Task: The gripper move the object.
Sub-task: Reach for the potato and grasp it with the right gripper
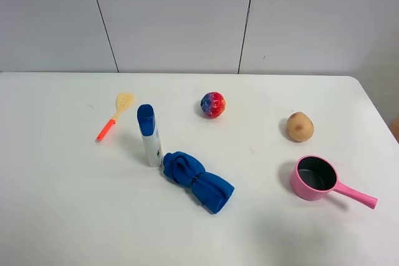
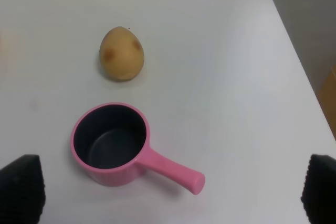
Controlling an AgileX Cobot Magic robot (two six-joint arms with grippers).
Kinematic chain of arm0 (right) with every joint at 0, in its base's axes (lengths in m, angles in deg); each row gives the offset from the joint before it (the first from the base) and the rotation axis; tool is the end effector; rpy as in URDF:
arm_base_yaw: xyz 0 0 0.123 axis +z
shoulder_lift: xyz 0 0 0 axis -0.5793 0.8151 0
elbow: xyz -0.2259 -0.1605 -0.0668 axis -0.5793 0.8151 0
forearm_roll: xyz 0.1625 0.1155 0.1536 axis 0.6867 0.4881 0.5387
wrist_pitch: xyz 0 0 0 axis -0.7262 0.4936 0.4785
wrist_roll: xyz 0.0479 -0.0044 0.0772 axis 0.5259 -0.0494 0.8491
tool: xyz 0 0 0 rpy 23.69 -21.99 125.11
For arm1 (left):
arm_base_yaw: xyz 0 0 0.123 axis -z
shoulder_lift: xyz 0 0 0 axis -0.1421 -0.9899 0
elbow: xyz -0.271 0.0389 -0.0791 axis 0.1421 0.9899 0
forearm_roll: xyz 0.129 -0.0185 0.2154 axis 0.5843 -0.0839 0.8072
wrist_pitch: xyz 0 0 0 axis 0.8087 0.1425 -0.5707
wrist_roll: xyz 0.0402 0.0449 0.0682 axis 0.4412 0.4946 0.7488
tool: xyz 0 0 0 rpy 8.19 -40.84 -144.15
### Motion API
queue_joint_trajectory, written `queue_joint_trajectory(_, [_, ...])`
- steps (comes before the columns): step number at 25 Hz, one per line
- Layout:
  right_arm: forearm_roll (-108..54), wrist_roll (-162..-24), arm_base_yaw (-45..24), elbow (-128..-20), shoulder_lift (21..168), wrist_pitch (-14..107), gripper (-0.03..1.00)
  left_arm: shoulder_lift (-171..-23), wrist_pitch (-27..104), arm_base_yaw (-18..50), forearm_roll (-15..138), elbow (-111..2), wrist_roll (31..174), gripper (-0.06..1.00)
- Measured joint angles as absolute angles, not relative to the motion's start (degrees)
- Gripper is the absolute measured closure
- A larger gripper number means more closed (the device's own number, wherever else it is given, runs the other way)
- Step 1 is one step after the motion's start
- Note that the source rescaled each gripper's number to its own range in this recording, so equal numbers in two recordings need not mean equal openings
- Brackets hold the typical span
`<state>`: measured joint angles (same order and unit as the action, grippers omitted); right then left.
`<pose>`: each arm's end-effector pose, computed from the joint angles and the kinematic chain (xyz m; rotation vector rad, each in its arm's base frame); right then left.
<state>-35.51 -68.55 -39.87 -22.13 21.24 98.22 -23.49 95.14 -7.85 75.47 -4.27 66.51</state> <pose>-0.0049 -0.0008 0.2759 0.1100 2.0452 -0.0495 -0.0067 0.0005 0.2805 -0.0349 2.0190 -0.0225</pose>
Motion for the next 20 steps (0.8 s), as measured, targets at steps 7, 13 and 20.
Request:
queue_joint_trajectory(7, [-35.5,-68.5,-39.9,-22.1,21.2,98.2,-0.03,-23.5,95.1,-7.9,75.5,-4.3,66.5,-0.06])
queue_joint_trajectory(13, [-35.5,-68.5,-39.9,-22.1,21.2,98.2,-0.03,-23.5,95.1,-7.9,75.2,-4.3,66.5,-0.06])
queue_joint_trajectory(20, [-35.5,-66.2,-39.9,-22.1,24.8,98.2,-0.03,-23.5,95.1,-7.9,75.2,-4.3,66.5,-0.06])
